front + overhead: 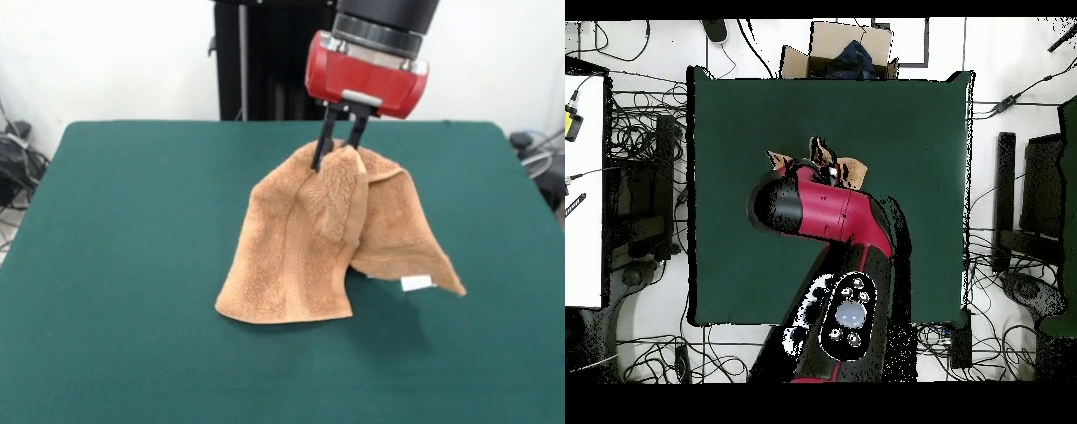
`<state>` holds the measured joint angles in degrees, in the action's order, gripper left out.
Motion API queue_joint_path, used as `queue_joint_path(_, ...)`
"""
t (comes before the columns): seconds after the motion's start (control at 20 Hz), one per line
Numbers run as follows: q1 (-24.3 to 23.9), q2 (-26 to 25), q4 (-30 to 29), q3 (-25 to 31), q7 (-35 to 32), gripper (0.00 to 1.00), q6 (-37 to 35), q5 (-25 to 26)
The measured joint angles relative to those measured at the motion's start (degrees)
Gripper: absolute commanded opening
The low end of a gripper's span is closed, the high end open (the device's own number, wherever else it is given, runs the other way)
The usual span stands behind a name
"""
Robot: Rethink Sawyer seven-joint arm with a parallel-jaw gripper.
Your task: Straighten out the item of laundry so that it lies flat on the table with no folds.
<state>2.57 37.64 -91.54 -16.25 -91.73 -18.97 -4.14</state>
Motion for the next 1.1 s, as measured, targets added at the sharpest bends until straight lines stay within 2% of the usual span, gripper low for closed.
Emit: queue_joint_path(1.1,0.0,-4.6,0.0,0.0,0.0,0.0,2.5,0.0)
